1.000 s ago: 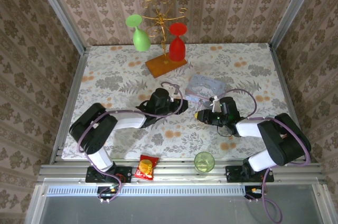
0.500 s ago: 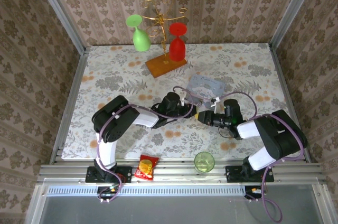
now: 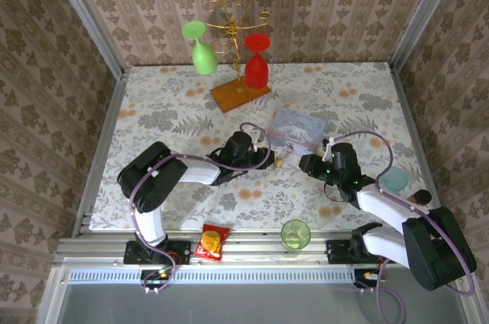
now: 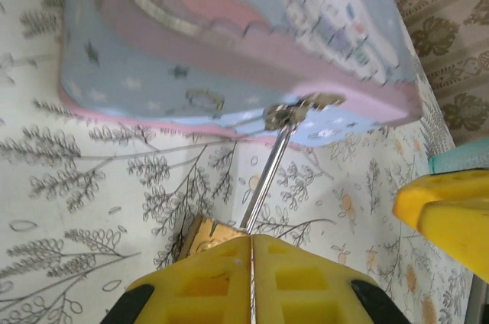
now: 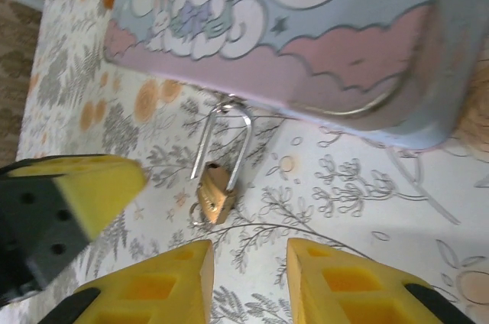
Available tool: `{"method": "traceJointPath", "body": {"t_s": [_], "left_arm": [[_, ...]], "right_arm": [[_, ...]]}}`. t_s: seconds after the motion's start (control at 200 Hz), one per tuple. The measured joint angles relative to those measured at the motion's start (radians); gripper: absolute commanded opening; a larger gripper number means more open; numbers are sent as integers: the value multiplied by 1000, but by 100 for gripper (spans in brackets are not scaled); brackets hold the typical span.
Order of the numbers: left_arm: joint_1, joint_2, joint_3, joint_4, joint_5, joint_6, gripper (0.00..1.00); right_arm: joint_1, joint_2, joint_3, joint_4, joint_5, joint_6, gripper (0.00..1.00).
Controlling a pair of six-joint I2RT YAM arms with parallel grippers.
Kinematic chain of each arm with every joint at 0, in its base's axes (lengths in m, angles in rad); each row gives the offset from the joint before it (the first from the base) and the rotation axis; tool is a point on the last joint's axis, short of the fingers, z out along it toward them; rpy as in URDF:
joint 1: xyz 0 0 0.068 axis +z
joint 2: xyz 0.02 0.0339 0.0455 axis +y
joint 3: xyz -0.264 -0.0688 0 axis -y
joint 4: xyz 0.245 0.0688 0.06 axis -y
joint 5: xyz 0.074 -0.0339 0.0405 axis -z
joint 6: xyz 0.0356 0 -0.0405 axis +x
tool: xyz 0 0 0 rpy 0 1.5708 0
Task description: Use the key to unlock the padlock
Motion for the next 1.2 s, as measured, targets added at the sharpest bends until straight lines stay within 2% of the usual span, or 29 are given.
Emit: {"method": "traceJointPath", "body": {"t_s": [0.18, 0.35, 0.435, 0.66, 1.015, 1.2], "left_arm": [[16, -10, 17, -23, 0, 24, 5], [31, -14, 36, -91, -1, 60, 6], [35, -34, 68, -153, -5, 96, 7], [61, -116, 106, -199, -11, 161, 8], [86, -117, 101, -237, -11, 179, 9], [106, -118, 94, -237, -11, 183, 9]], "right_arm": [[35, 110, 6, 21, 50, 77, 32], [174, 250, 75, 41, 130, 153, 36], [216, 290, 90, 109, 161, 199, 39], [223, 365, 90, 234, 258, 260, 34], [226, 463, 99, 389, 334, 269, 27], [226, 494, 110, 431, 343, 274, 17]]}}
